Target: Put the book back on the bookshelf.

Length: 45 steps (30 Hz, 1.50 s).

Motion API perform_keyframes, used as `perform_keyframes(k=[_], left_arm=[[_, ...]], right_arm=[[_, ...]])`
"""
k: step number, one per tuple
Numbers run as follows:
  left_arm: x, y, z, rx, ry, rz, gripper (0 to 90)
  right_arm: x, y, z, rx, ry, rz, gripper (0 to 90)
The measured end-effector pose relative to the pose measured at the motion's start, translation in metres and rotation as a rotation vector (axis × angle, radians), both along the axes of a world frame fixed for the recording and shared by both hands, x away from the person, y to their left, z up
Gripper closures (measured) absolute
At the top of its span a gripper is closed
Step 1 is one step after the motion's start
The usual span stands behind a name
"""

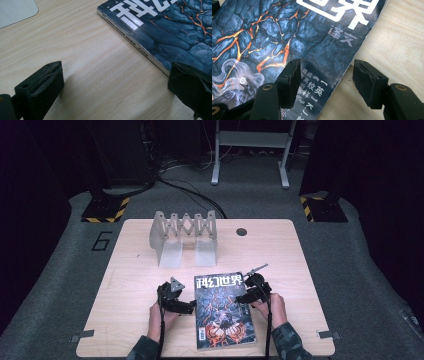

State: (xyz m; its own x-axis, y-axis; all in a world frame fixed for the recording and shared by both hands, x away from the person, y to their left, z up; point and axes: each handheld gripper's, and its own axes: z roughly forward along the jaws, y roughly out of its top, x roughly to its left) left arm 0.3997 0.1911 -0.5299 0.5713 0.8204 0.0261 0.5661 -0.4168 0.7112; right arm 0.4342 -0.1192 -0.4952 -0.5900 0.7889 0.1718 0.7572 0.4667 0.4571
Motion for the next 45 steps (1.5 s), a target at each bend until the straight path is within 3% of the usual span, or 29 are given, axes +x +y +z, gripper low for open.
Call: perform_keyframes(k=[3,11,15,21,24,45], left_arm=[[0.000,0.000,0.000,-0.001,0.000,0.000,0.2],[0.000,0.000,0.000,0.000,-0.001,0.000,0.2],[0.000,0.000,0.000,0.001,-0.001,-0.001,0.2],[0.000,0.000,0.000,0.002,-0.002,-0.001,0.3],[0.000,0.000,0.000,0.002,-0.002,-0.001,0.3],[0.000,0.000,0.000,-0.001,-0.002,-0.006,0.3]], right_arm=[[0.003,0.002,0.001,-0.017,0.005,0.007,40.0],[0.006,0.000,0.002,0.007,0.045,-0.004,43.4],[0.008,-0.007,0.001,0.058,0.076,-0.006,45.4],[0.009,-0.015,-0.001,0.121,0.086,-0.012,47.5],[0.009,-0.022,0.000,0.190,0.081,-0.007,48.6],[0.019,-0.031,-0.007,0.315,0.066,-0.036,47.7]])
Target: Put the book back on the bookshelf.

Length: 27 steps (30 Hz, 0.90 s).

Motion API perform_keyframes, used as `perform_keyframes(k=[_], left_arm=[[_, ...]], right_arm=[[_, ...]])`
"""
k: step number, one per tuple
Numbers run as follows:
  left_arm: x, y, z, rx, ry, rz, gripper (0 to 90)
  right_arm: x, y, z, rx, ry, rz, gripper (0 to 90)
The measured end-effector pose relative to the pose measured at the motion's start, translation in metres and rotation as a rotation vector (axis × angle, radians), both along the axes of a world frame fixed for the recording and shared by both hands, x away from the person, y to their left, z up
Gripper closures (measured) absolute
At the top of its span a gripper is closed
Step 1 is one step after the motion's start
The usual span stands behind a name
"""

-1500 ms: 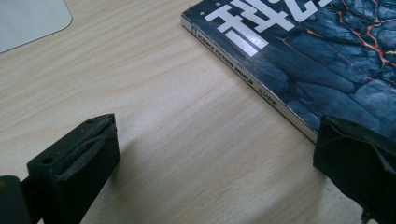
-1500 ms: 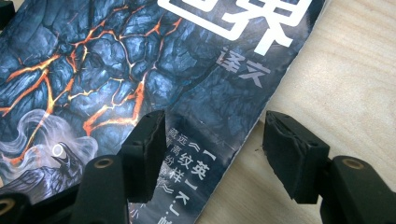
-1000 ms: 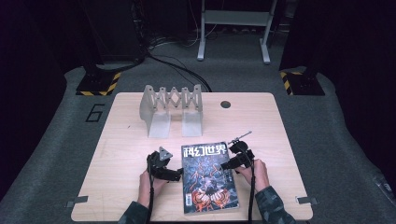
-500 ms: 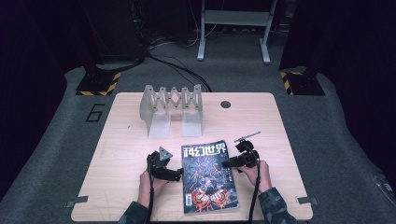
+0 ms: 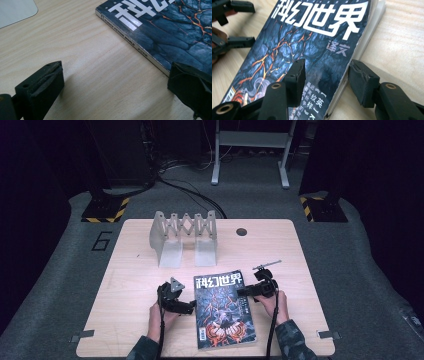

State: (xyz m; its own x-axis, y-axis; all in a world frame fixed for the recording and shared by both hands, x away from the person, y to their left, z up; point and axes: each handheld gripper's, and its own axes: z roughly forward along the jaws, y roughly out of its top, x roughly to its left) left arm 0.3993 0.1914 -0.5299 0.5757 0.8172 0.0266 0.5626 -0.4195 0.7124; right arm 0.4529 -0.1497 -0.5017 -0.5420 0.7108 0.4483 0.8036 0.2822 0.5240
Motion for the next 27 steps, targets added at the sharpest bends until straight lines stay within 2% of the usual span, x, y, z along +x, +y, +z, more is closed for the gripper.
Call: perform_keyframes(k=[4,8,12,17,27], left_arm=[[0.000,0.000,0.000,-0.003,0.001,0.002,0.3],[0.000,0.000,0.000,0.001,0.000,-0.002,0.3],[0.000,0.000,0.000,-0.001,0.000,0.001,0.3],[0.000,0.000,0.000,0.002,0.000,-0.002,0.3],[0.000,0.000,0.000,0.000,0.000,0.001,0.3]], right_arm=[[0.002,-0.001,-0.002,0.011,0.002,-0.011,47.4],[-0.001,-0.001,0.001,0.025,-0.015,-0.013,47.5],[-0.002,-0.001,0.004,0.051,-0.051,0.013,47.4],[0.000,0.002,0.005,0.080,-0.062,0.018,47.6],[0.008,0.015,0.008,0.047,-0.080,0.044,50.1]])
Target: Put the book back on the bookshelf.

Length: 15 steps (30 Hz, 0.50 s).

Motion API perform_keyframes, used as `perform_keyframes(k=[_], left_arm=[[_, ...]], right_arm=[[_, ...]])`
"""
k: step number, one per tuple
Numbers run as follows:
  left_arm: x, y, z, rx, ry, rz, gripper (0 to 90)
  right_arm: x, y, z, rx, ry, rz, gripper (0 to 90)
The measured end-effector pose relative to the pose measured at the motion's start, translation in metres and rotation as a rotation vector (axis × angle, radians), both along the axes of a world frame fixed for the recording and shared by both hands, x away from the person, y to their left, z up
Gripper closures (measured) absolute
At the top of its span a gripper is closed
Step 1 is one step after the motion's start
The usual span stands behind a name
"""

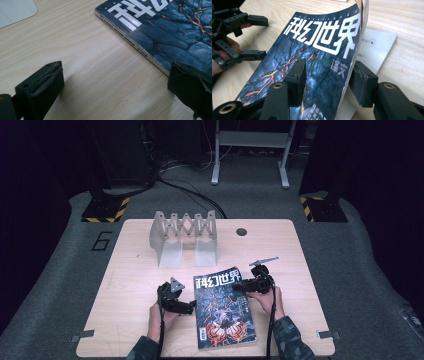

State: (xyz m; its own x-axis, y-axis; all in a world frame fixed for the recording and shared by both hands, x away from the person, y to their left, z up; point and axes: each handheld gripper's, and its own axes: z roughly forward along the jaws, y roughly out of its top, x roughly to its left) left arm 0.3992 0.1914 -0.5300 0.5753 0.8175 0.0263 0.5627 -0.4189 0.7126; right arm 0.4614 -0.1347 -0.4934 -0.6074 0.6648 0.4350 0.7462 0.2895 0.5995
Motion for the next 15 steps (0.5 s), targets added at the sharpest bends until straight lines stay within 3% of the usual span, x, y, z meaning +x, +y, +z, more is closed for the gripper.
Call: perform_keyframes(k=[6,12,15], left_arm=[[0.000,0.000,0.000,0.002,0.000,-0.002,0.3],[0.000,0.000,0.000,0.002,-0.001,-0.002,0.3],[0.000,0.000,0.000,0.002,-0.001,-0.002,0.3]], right_arm=[[0.006,0.015,-0.002,-0.050,-0.024,0.017,53.9],[0.010,0.019,-0.004,-0.063,-0.048,0.021,57.3],[0.013,0.019,-0.003,-0.052,-0.034,0.022,58.1]])
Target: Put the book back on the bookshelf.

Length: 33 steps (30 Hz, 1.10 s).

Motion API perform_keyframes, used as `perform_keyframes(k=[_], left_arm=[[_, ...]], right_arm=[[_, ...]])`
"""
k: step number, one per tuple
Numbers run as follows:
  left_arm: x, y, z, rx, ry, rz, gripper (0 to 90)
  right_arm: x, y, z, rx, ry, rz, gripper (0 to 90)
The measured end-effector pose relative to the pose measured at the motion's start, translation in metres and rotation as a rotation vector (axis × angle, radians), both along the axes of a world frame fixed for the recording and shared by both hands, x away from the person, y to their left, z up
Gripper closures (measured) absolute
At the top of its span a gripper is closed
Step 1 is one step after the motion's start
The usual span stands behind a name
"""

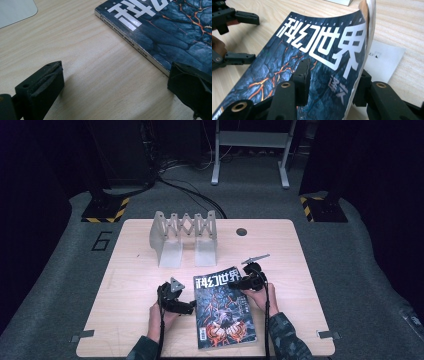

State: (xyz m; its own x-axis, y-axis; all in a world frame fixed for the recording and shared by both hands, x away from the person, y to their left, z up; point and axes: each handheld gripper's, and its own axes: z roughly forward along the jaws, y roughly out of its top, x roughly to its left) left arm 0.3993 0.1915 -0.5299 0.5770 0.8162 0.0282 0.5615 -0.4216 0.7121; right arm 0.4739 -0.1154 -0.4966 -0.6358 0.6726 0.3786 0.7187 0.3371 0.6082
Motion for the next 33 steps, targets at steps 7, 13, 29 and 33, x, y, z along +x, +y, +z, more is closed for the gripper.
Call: perform_keyframes(k=[7,13,29,33], left_arm=[[0.000,0.000,0.000,0.000,0.000,0.000,0.3],[0.000,0.000,0.000,0.000,0.000,0.000,0.3],[0.000,0.000,0.000,-0.004,0.001,0.003,0.3],[0.000,0.000,0.000,-0.004,0.002,0.003,0.3]], right_arm=[[0.007,0.009,0.005,-0.031,-0.049,0.014,62.9],[0.009,0.013,0.004,-0.040,-0.057,0.002,65.1],[0.010,0.013,0.016,-0.030,-0.108,0.037,84.0],[0.006,0.014,0.020,-0.012,-0.120,0.045,86.3]])
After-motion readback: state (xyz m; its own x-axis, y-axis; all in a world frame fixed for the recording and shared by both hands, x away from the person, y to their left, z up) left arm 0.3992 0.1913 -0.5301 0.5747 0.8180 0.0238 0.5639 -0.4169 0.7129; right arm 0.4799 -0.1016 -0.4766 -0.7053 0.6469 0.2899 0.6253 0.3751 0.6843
